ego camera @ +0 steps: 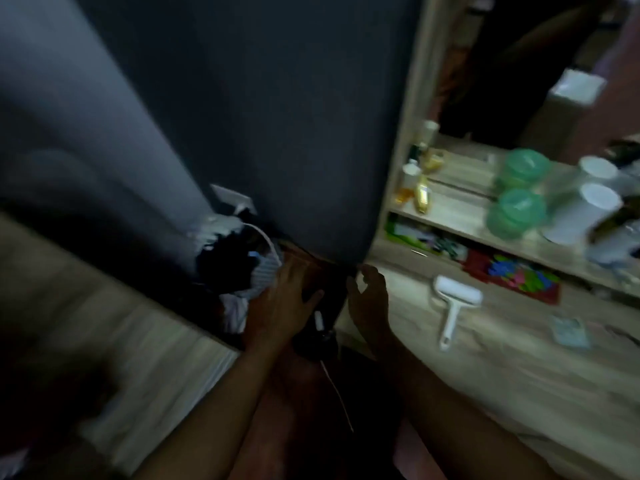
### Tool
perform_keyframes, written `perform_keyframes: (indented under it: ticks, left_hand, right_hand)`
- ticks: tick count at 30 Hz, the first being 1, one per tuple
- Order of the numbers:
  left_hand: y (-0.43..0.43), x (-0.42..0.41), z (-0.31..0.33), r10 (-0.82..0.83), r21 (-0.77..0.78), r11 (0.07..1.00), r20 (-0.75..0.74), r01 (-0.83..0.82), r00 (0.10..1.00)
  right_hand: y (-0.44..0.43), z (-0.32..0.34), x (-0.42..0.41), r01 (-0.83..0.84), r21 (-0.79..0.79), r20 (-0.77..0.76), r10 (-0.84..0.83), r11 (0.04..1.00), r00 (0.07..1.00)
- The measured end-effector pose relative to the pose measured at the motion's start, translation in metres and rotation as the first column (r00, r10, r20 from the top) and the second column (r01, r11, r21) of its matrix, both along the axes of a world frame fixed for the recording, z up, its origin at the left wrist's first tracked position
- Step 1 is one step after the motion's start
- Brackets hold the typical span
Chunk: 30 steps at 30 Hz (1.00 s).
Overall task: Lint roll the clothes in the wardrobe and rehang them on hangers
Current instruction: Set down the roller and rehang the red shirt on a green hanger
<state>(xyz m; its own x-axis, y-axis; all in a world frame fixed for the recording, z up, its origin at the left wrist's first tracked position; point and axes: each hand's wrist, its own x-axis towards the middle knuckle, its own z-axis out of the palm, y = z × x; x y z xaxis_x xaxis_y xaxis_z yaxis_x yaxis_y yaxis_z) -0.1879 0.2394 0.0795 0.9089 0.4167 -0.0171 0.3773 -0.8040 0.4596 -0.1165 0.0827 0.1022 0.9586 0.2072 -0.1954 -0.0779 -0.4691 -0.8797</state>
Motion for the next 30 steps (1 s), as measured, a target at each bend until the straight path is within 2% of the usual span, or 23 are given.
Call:
perform_keyframes:
  ticks: [2,5,9,13,16,18,21,25,27,30]
  left_hand:
    - [0.042,-0.049,0.038,0.141,-0.02,0.99,0.118,-0.14,0.983]
    - [0.104,-0.135,0.101,0.36,-0.041,0.931,0.266,-0.362,0.894]
    - [0.177,-0.26,0.18,0.485,0.047,0.83,0.432,-0.555,0.761]
    - [0.228,-0.361,0.263,0.444,0.132,0.757,0.616,-0.64,0.651]
    - [0.258,-0.415,0.33,0.382,0.198,0.689,0.718,-0.697,0.582]
    - [0.276,-0.441,0.376,0.329,0.263,0.644,0.753,-0.718,0.57]
    - [0.3,-0.464,0.443,0.267,0.348,0.585,0.77,-0.733,0.579]
    - [0.336,-0.473,0.514,0.238,0.426,0.473,0.781,-0.771,0.577]
    - [0.356,-0.474,0.544,0.271,0.464,0.381,0.771,-0.8,0.576]
    - [0.385,-0.474,0.578,0.415,0.494,0.277,0.712,-0.824,0.566]
  right_hand:
    - [0.055,0.031,-0.027,-0.175,0.071,0.04,0.172,0.982,0.984]
    - [0.139,0.077,-0.084,-0.414,0.18,0.161,0.388,0.892,0.907]
    - [0.24,0.148,-0.177,-0.638,0.269,0.325,0.556,0.721,0.765]
    - [0.321,0.222,-0.257,-0.821,0.289,0.475,0.671,0.492,0.57]
    - [0.371,0.291,-0.307,-0.897,0.259,0.659,0.613,0.358,0.435]
    - [0.398,0.34,-0.333,-0.922,0.237,0.762,0.531,0.305,0.371]
    - [0.428,0.413,-0.358,-0.943,0.21,0.862,0.405,0.26,0.304]
    - [0.47,0.491,-0.362,-0.953,0.166,0.918,0.313,0.254,0.243]
    - [0.492,0.526,-0.358,-0.946,0.122,0.933,0.29,0.299,0.212]
    - [0.525,0.563,-0.351,-0.938,-0.001,0.933,0.338,0.347,0.124]
